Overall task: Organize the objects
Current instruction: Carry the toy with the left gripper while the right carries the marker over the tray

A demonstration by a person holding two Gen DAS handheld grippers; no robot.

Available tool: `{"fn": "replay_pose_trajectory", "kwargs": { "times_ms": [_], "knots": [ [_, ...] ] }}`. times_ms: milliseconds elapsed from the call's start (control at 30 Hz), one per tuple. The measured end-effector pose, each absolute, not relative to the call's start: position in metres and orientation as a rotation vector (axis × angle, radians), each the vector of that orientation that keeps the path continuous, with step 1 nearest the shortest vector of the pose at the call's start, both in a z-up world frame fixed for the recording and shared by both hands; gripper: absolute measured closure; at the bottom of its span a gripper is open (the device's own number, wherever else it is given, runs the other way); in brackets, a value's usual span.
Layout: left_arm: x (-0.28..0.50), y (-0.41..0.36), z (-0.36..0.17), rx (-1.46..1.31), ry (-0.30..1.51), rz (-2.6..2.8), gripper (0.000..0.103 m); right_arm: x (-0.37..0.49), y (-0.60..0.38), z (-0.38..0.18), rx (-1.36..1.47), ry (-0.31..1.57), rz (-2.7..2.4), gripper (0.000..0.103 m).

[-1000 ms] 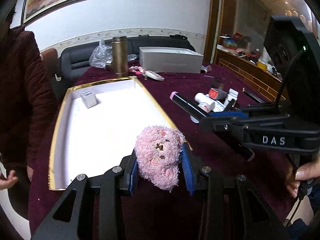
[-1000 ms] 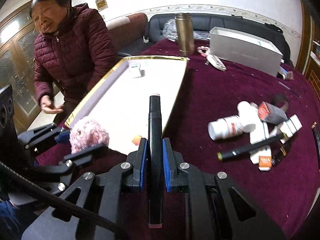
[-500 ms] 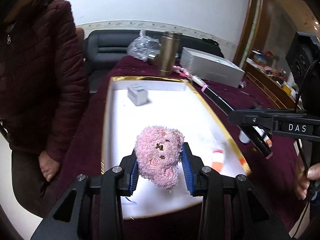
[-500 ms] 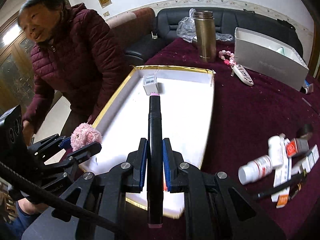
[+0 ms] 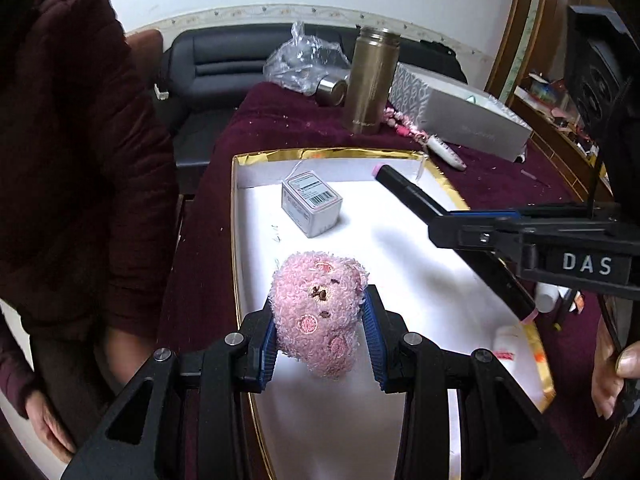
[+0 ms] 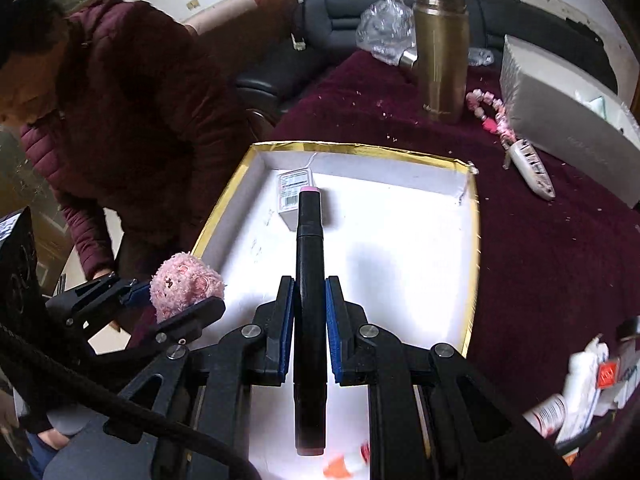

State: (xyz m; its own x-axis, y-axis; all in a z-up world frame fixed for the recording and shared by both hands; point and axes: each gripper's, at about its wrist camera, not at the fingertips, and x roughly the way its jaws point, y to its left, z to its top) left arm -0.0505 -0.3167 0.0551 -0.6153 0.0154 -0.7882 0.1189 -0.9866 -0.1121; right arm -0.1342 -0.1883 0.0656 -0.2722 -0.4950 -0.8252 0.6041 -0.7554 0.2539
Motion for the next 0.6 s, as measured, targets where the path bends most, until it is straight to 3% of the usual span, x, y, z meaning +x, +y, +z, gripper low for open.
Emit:
{"fn": "replay_pose_trajectory", "kwargs": {
  "times_ms": [333, 600],
  "knots": [
    [-0.079, -0.342, 0.036, 1.428, 0.324, -2.720, 0.070, -0.180, -0.204, 0.030, 1.409, 0.072, -2.075, 0.090],
    [-0.095, -0.342, 0.033, 1.490, 0.290, -2.694, 0.070, -0.187, -0.220, 0.024, 1.421, 0.085, -2.073, 0.090]
  ]
}}
